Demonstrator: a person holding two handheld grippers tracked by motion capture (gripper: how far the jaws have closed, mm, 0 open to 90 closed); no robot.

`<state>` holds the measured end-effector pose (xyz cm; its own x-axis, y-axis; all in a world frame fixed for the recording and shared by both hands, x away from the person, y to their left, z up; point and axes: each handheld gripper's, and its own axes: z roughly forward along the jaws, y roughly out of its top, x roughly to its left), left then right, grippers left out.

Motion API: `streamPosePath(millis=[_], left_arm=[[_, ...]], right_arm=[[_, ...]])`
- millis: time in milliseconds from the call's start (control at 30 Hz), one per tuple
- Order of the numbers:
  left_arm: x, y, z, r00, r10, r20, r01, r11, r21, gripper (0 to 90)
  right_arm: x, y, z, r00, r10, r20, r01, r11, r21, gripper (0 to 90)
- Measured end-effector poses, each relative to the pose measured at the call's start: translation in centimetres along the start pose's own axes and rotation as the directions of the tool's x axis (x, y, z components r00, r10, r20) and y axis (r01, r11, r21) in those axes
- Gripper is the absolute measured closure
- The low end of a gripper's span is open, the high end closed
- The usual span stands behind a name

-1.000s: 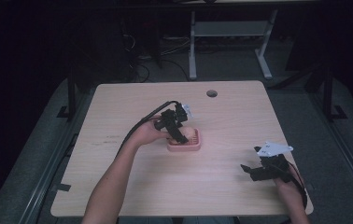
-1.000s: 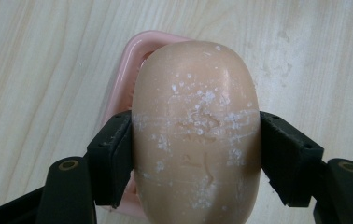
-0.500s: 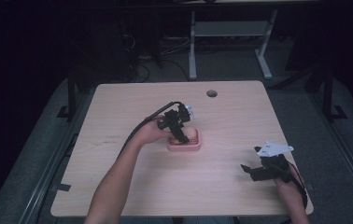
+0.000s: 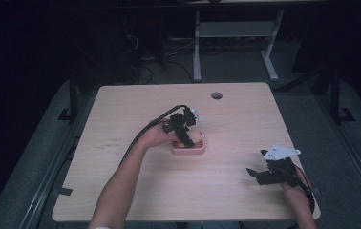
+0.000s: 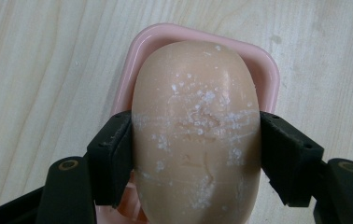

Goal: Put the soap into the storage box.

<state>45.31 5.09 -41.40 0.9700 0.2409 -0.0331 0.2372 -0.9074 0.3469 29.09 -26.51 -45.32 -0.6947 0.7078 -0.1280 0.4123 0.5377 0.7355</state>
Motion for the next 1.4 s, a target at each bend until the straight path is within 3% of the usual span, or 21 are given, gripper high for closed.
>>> streamPosePath(millis=[1400], left_arm=[[0.25,0.03,0.56,1.0,-0.002,-0.005,0.002,0.9997,0.026,31.6]], right_arm=[[0.0,-0.01,0.0,1.0,0.0,0.0,0.0,1.0,0.0,14.0]])
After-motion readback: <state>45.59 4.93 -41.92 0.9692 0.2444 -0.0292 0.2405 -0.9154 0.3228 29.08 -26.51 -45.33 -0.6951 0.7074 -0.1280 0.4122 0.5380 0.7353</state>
